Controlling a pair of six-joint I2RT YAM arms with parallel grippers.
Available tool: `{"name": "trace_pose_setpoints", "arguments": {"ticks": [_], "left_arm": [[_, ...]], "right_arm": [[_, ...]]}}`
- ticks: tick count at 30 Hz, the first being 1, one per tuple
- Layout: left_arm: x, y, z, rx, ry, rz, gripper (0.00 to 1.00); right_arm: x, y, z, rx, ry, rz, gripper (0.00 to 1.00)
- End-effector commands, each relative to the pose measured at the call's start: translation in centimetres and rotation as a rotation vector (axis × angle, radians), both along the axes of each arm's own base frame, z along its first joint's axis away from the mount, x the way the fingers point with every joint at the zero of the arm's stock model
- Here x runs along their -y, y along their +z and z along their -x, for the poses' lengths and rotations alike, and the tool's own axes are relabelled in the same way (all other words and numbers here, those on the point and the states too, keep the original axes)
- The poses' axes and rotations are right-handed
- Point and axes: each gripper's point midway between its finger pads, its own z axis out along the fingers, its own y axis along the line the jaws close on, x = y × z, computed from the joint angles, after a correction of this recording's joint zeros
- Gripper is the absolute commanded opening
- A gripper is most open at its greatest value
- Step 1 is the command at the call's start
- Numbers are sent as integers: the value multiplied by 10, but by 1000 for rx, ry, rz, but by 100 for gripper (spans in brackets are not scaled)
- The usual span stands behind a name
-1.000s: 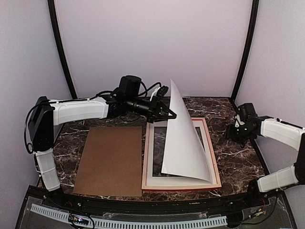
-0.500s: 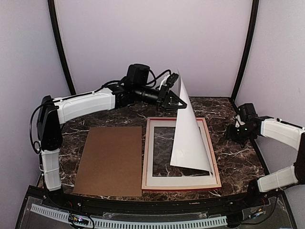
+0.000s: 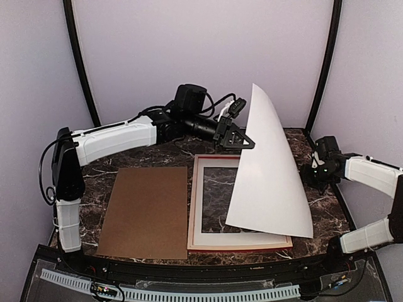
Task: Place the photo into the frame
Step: Place the photo on the mat board.
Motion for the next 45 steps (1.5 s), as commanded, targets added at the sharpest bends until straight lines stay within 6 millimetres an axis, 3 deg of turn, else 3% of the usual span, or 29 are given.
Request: {"name": "trace_pose_setpoints", "arguments": {"ticks": [1,2,5,8,12,16,35,42,45], "left_arm": [[-21,-70,-48,-153,197,-147,0],[-28,-96,-51,-222,229,-196,0],[-49,-142,-76,-311,317,-246,0],[-65,-189,-79,-384,351,-325,0],[-78,-230,-81,-418,376,-411,0],[-87,-254,-85,-386,403,-510,0],[-114,-263,-95,-284,486,-657,0],[-117,-265,-95,-288,492,-666,0],[-118,-266,-95,-290,501,-668,0]], "right_arm": [[4,7,-6,22,-8,7,61],[4,7,-6,21,-10,6,61],[5,5,-5,19,-12,7,61],[6,4,-4,17,-14,11,61],[5,0,-3,9,-13,10,61],[4,-1,-3,6,-10,5,61],[2,-6,-2,-7,10,4,63],[2,-6,-3,-4,12,5,70],[2,-6,-3,-4,12,4,78]]}}
